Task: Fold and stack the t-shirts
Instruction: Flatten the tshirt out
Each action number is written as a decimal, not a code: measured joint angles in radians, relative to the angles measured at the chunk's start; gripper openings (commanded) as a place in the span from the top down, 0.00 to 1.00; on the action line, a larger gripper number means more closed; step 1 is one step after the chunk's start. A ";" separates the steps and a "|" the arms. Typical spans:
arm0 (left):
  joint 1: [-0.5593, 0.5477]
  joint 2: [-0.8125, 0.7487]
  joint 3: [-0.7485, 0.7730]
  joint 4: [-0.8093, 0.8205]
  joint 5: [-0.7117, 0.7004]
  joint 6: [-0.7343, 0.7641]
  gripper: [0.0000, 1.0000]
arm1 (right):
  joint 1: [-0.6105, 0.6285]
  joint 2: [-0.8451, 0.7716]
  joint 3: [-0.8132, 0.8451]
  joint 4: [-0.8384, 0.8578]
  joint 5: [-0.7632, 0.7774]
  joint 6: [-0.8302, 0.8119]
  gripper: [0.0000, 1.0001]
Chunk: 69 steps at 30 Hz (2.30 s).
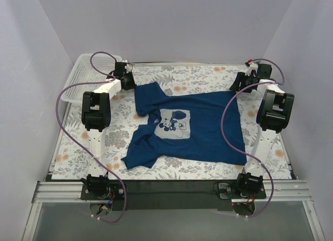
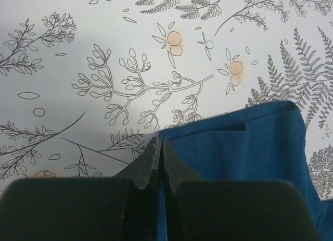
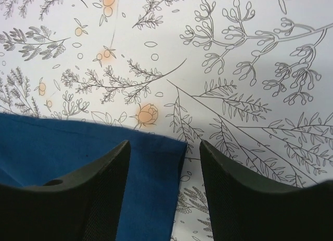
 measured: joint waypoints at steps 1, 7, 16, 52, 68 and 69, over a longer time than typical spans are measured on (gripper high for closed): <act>0.000 0.000 0.000 0.000 0.003 0.002 1.00 | 0.002 0.007 0.004 0.000 0.003 0.008 0.47; 0.000 0.000 0.011 -0.009 0.015 0.013 1.00 | 0.009 0.013 0.000 -0.002 0.016 0.029 0.51; -0.001 0.000 0.079 -0.015 0.035 0.024 1.00 | 0.011 0.010 -0.016 0.002 0.026 0.032 0.66; 0.009 0.098 0.227 0.383 0.082 0.081 1.00 | 0.003 0.006 0.048 0.225 -0.040 0.245 0.99; 0.019 0.012 0.083 0.834 0.328 0.023 1.00 | -0.029 -0.126 -0.130 0.351 -0.037 0.303 0.99; 0.019 0.010 0.080 0.857 0.338 0.010 1.00 | -0.035 -0.140 -0.148 0.364 -0.036 0.304 0.99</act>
